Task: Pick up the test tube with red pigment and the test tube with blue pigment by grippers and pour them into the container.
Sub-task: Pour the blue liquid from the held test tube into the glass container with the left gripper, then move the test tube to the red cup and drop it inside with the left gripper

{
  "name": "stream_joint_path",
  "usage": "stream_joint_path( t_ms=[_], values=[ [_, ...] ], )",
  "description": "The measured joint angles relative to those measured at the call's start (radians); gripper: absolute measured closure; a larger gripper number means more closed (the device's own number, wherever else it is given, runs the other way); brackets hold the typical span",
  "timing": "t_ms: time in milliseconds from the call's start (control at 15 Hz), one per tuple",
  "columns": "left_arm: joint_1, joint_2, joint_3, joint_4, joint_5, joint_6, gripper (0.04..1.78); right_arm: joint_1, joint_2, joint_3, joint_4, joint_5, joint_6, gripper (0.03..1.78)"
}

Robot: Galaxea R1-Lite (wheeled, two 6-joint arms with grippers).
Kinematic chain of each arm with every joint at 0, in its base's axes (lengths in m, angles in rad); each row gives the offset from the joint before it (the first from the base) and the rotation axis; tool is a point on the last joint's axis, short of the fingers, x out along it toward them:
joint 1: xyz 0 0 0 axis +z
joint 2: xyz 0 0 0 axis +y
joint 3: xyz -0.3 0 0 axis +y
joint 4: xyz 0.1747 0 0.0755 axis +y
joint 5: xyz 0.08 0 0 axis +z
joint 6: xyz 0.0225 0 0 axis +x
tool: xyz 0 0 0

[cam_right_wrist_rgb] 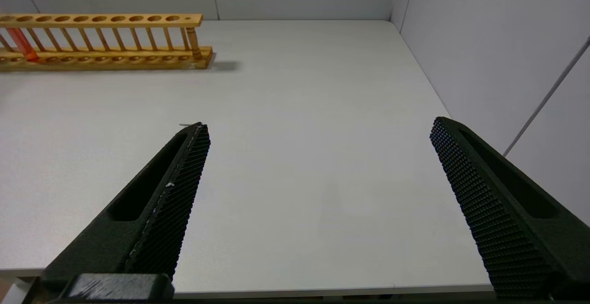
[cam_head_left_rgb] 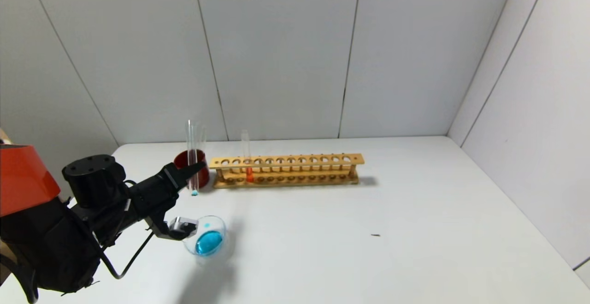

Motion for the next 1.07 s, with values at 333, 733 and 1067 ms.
stream_joint_path(
  t_ms=[333, 733, 1067],
  values=[
    [-0.034, -0.037, 0.015, 0.000, 0.016, 0.059, 1.50, 0.000, 0.000, 0.000, 0.000, 0.000, 0.000, 0.06],
    [-0.040, -0.123, -0.019, 0.000, 0.304, -0.276, 1.50, 0.000, 0.000, 0.000, 0.000, 0.000, 0.000, 0.06],
    [-0.098, -0.200, -0.067, 0.000, 0.845, -0.769, 1.50, 0.000, 0.000, 0.000, 0.000, 0.000, 0.000, 0.06]
  ],
)
